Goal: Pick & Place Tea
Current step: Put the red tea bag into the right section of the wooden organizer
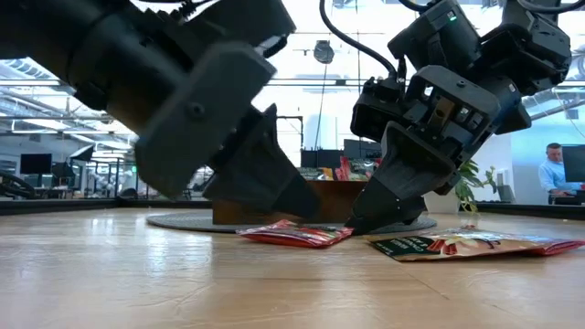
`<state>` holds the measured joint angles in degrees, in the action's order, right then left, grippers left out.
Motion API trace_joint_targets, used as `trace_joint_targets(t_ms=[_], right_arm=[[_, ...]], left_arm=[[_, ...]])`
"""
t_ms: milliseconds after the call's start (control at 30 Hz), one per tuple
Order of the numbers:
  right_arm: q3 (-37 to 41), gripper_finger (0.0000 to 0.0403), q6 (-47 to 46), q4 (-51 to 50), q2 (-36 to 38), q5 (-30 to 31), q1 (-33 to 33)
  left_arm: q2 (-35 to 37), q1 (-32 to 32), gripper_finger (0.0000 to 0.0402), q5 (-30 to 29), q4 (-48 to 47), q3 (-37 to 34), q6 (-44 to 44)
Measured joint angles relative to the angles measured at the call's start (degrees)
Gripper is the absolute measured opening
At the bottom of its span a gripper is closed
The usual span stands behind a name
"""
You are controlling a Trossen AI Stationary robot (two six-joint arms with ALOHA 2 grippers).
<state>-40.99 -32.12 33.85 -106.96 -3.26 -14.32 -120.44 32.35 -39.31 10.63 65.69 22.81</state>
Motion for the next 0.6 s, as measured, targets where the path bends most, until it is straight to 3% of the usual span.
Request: trace_joint_targets(t_ms=[233, 400, 600], right_arm=[[0.0, 0.013, -0.2, -0.1, 0.0, 0.3, -0.4], [0.0, 0.013, -0.2, -0.1, 0.0, 0.2, -0.4], [0.0, 0.013, -0.1, 0.2, -0.1, 0.2, -0.4]], left_arm=[[0.9, 0.2, 0.0056, 1.0, -2.6, 0.0, 0.3], [3.7, 1.6, 0.0056, 0.2, -12.8, 0.0, 6.9], [4.1, 1.9, 0.0056, -0.2, -15.5, 0.0, 10.2]])
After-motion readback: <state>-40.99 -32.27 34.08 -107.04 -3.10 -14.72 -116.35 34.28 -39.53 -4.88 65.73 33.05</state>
